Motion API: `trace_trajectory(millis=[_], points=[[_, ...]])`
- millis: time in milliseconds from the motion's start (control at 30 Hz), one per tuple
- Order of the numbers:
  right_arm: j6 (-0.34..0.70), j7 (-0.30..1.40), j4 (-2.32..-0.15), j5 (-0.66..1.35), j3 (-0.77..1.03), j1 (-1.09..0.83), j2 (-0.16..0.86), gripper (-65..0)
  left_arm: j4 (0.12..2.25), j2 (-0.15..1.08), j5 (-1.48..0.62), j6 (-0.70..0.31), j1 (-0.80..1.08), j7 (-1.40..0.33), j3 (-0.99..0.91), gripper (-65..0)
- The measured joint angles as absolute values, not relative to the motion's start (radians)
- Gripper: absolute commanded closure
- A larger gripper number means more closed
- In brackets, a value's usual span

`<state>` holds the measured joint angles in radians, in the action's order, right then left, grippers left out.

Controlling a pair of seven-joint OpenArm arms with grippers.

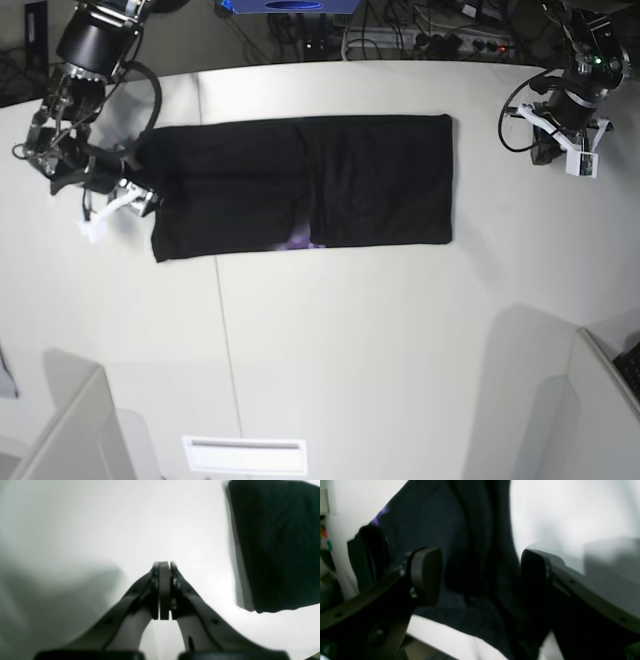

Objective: Fold the T-shirt properly
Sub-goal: 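Release the folded end and raise both grippers, then grasp the shirt end with the right gripper and lift it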

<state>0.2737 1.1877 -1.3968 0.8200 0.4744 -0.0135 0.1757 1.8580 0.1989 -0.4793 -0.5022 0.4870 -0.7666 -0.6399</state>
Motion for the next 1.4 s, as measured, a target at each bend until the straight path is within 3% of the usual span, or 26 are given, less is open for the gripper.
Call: trace_trajectory(millis=[400, 500, 733, 967, 1400], points=[[0.278, 1.165, -1.398, 0.847, 0.357, -0.014, 0.166, -43.8, 1.802, 0.196, -0.466, -0.502, 0.444, -0.758, -0.632, 0.0], [0.278, 1.167, -1.393, 0.838, 0.353, -0.014, 0.170, -34.8, 1.739, 0.191, -0.406, -0.502, 0.398, -0.761, -0.630, 0.0], [0.278, 1.082, -1.290, 0.855, 0.350, 0.003, 0.170, 0.0, 1.732, 0.179, -0.331, -0.503, 0.359, -0.762, -0.509, 0.0], [0.281, 1.076, -1.280, 0.850, 0.328, 0.022, 0.191, 0.0, 1.712, 0.140, -0.221, -0.502, 0.303, -0.759, -0.402, 0.0], [0.145, 1.101, -1.633, 0.804, 0.141, -0.004, 0.208, 0.0, 1.716, 0.094, -0.142, -0.502, 0.276, -0.759, -0.310, 0.0]])
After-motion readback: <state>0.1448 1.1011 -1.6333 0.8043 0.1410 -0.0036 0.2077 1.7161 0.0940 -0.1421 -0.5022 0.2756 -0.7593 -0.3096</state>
